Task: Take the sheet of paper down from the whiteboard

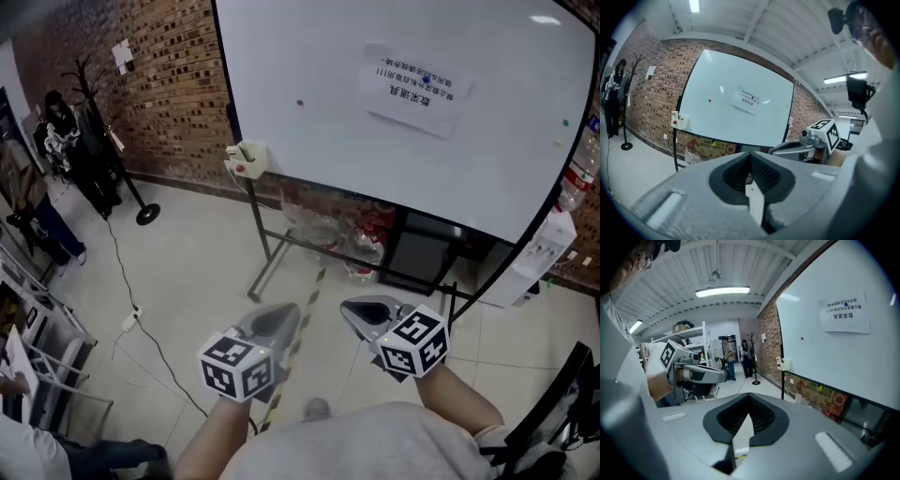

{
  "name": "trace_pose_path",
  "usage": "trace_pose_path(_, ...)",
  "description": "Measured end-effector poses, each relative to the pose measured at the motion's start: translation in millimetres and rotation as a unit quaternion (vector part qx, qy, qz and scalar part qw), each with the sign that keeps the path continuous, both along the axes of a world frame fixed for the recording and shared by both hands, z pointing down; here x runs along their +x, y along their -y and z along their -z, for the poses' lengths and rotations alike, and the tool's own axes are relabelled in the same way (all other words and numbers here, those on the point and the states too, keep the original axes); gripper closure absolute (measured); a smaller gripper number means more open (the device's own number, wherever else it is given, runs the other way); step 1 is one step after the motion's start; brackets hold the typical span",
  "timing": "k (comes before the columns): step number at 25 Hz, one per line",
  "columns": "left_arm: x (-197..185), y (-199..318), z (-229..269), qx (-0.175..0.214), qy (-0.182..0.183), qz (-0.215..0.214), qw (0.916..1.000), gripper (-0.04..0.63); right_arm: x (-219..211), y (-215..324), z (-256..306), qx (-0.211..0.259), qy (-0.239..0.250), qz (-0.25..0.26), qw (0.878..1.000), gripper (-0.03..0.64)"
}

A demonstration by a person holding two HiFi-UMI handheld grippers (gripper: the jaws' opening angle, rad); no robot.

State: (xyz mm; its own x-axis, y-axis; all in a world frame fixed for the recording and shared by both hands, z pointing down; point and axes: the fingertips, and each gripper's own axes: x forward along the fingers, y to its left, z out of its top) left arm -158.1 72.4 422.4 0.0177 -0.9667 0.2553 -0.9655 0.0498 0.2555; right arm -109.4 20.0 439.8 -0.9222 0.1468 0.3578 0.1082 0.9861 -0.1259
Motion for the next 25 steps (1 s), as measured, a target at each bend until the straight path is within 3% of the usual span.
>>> trace_pose_path(3,-51.7,24.6,12.4,0.012,0.003,-0.009,0.9999,0.592,-41.1,29.3,16.4,0.010,0.013,-0.024,1.000,0.618)
trace_pose_path(7,-88.0,85.5,7.4,0.021,0.004,-0.030,0.9993,0.592,-73.0,85.3,15.7,0.026,0.019,-0.047,0.998,0.618)
trace_pose_path(12,-86.7,129.3,9.2,0.026,-0.003,-0.081,0.9964,0.592,-78.6,117.6,17.0,0.030,0.017,-0.078,0.996,0.618)
trace_pose_path(25,-64.5,250.1,25.8,0.024,0.022,-0.149,0.9883,0.594,-65.0,224.8,29.7,0.028,0.029,-0.133,0.990,0.618)
